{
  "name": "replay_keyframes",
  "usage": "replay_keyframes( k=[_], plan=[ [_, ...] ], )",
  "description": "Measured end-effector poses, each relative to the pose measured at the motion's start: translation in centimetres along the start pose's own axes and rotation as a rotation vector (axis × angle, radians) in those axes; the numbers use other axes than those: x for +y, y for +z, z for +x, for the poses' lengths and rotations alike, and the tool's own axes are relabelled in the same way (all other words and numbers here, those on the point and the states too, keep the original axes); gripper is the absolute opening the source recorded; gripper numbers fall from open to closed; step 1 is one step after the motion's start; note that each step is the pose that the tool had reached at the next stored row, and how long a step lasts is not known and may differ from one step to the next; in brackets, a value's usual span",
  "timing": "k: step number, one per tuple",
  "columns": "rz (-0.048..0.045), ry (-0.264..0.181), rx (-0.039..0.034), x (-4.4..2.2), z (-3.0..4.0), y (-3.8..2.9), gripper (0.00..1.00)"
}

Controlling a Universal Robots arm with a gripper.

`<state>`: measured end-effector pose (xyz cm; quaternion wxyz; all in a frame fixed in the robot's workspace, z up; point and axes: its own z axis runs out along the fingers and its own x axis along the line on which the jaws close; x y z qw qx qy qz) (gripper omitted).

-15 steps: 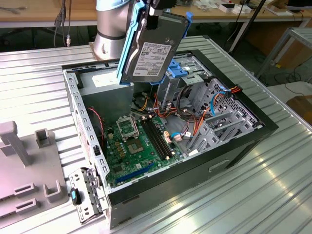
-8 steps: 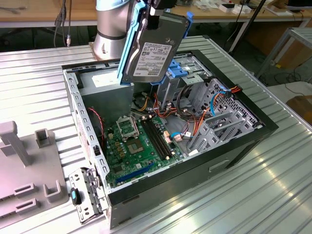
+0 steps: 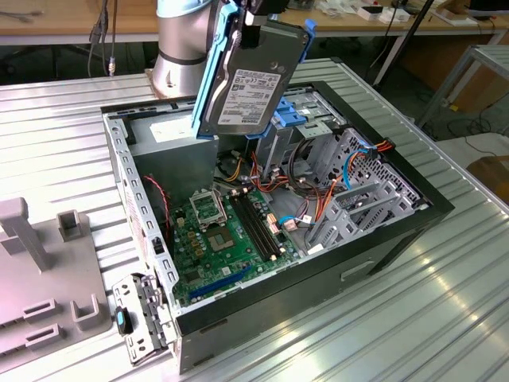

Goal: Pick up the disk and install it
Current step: 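Insert the disk into the insertion slot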

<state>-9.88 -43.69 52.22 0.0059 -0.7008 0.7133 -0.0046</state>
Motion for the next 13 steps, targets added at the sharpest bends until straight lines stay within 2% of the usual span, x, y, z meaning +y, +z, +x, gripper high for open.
replay_keyframes(
  k=[2, 3, 4, 6, 8, 9, 10, 13],
  plan=[
    [0.0004, 0.0, 0.0001, 0.0, 0.0, 0.0, 0.37],
    [0.0048, 0.0, 0.0001, 0.0, 0.0, -0.01, 0.37],
    [0.012, 0.0, -0.0002, 0.0, 0.01, 0.0, 0.37],
    [0.035, 0.0, -0.0007, 0.0, 0.01, 0.01, 0.37],
    [0.0666, 0.0, -0.001, 0.0, 0.01, 0.01, 0.37],
    [0.0864, 0.0, -0.0016, 0.0, 0.01, 0.01, 0.37],
    [0.118, 0.0, -0.0021, 0.0, 0.01, 0.01, 0.37],
    [0.1593, 0.0, -0.0028, 0.0, 0.01, 0.01, 0.37]
  ],
)
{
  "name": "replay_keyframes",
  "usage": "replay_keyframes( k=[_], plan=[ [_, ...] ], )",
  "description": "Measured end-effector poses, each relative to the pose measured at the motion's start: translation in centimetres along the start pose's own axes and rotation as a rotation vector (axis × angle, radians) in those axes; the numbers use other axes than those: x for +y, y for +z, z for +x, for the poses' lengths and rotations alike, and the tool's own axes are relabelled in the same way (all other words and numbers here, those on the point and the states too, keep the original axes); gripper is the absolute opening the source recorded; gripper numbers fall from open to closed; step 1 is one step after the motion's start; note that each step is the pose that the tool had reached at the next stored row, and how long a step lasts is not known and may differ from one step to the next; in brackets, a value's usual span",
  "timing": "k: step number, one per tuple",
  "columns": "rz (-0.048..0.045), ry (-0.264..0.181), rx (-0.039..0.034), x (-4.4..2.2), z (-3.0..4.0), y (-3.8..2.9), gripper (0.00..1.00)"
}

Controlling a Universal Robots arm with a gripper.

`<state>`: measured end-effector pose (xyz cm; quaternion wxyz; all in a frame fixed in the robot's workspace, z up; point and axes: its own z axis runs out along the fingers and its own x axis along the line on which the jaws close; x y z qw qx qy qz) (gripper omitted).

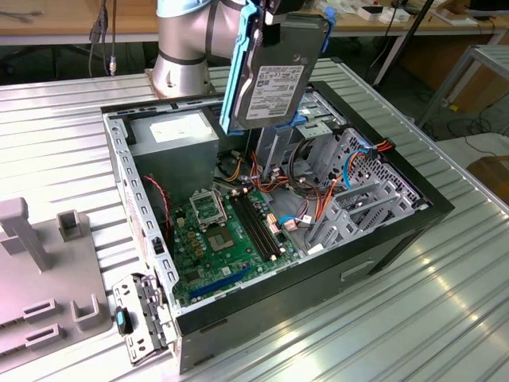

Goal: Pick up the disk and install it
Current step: 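Insert the disk into the insertion slot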

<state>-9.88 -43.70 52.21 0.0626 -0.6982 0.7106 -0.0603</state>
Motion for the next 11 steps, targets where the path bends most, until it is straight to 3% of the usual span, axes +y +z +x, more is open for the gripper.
replay_keyframes(
  k=[2, 7, 11],
  plan=[
    [0.0216, 0.0, -0.0003, 0.0, 0.0, 0.0, 0.37],
    [0.0866, 0.0, -0.0016, 0.0, 0.0, 0.0, 0.37],
    [0.165, 0.0, -0.0029, 0.0, 0.03, 0.0, 0.37]
  ],
)
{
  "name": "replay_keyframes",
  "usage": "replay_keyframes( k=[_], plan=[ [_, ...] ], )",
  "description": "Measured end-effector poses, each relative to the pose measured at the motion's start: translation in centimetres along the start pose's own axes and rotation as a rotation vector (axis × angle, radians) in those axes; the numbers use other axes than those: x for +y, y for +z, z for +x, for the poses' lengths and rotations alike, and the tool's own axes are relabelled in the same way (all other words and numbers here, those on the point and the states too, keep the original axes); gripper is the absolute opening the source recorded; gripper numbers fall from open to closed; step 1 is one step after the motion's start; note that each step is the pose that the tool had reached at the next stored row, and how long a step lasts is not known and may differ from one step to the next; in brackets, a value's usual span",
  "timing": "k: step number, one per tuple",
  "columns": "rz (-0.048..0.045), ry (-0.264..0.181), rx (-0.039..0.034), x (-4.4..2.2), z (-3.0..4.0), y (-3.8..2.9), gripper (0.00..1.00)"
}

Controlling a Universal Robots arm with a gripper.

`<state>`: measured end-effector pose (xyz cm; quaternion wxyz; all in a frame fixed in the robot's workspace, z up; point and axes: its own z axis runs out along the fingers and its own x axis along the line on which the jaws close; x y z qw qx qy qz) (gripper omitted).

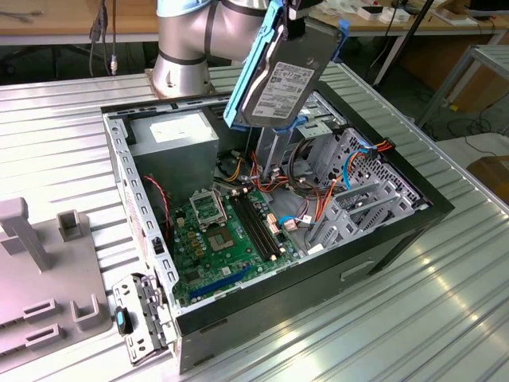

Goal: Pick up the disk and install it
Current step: 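Insert the disk into the insertion slot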

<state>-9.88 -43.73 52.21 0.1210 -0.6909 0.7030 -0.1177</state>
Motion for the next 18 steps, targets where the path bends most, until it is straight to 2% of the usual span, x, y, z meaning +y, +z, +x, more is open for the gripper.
replay_keyframes(
  k=[1, 4, 5, 6, 7, 9, 11, 14, 15, 16, 17, 18],
  plan=[
    [0.0187, 0.0, -0.0002, 0.0, 0.01, 0.0, 0.37],
    [0.0625, 0.0, -0.001, 0.0, 0.05, 0.0, 0.37],
    [0.0743, 0.0, -0.0014, 0.0, 0.06, 0.0, 0.37],
    [0.0955, 0.0, -0.0016, 0.0, 0.08, 0.0, 0.37],
    [0.1087, 0.0, -0.002, 0.0, 0.08, 0.0, 0.37],
    [0.1255, 0.0, -0.0022, 0.0, 0.1, 0.0, 0.37],
    [0.1361, 0.0, -0.0024, 0.0, 0.1, 0.0, 0.37],
    [0.1399, 0.0, -0.0024, 0.0, 0.12, 0.0, 0.37],
    [0.1448, 0.0, -0.0025, 0.01, 0.18, 0.0, 0.37],
    [0.1552, 0.0, -0.0028, 0.01, 0.26, 0.0, 0.37],
    [0.1816, 0.0, -0.0031, 0.0, 0.34, 0.0, 0.37],
    [0.194, 0.0, -0.0035, 0.0, 0.35, 0.0, 0.37]
  ],
)
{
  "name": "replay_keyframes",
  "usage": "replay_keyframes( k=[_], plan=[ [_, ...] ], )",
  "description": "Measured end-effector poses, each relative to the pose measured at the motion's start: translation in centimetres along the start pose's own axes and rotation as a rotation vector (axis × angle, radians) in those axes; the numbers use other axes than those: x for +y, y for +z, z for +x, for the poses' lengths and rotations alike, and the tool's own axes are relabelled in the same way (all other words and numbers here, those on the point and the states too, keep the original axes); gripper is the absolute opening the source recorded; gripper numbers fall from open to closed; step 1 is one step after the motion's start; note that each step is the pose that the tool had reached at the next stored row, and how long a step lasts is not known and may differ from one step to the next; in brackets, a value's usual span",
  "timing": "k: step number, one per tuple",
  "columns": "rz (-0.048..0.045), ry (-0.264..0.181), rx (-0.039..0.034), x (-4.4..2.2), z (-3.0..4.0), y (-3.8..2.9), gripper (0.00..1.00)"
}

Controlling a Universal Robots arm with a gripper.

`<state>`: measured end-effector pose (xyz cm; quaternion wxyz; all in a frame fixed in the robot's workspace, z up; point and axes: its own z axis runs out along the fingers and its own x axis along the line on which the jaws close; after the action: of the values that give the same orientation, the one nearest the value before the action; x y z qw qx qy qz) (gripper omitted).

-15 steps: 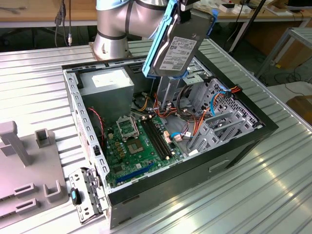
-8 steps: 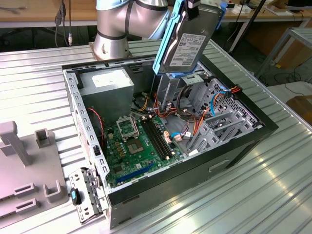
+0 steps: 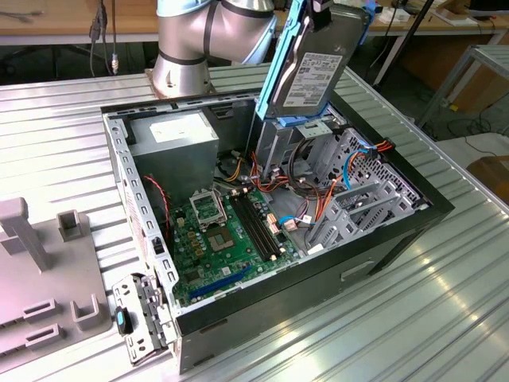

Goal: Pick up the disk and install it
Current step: 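Insert the disk into the insertion slot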

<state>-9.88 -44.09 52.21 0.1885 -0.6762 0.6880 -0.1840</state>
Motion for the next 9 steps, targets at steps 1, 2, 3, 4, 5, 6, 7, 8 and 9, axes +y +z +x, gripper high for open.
replay_keyframes(
  k=[1, 2, 3, 4, 5, 6, 7, 8, 9],
  plan=[
    [0.0105, 0.0, -0.0002, 0.0, 0.01, 0.0, 0.37],
    [0.0191, 0.0, -0.0004, 0.01, 0.01, -0.01, 0.37],
    [0.0198, 0.0, -0.0007, 0.01, 0.01, 0.0, 0.37],
    [0.0199, 0.0, -0.0007, 0.01, 0.01, 0.0, 0.37],
    [0.0199, 0.0, -0.0005, 0.01, 0.01, -0.01, 0.37],
    [0.0199, 0.0, -0.0006, 0.01, 0.02, -0.01, 0.37],
    [0.02, 0.0, -0.0006, 0.01, 0.02, -0.01, 0.37],
    [0.02, -0.001, -0.0006, 0.01, 0.02, -0.01, 0.37],
    [0.02, 0.0, -0.0006, 0.01, 0.02, -0.01, 0.37]
  ],
)
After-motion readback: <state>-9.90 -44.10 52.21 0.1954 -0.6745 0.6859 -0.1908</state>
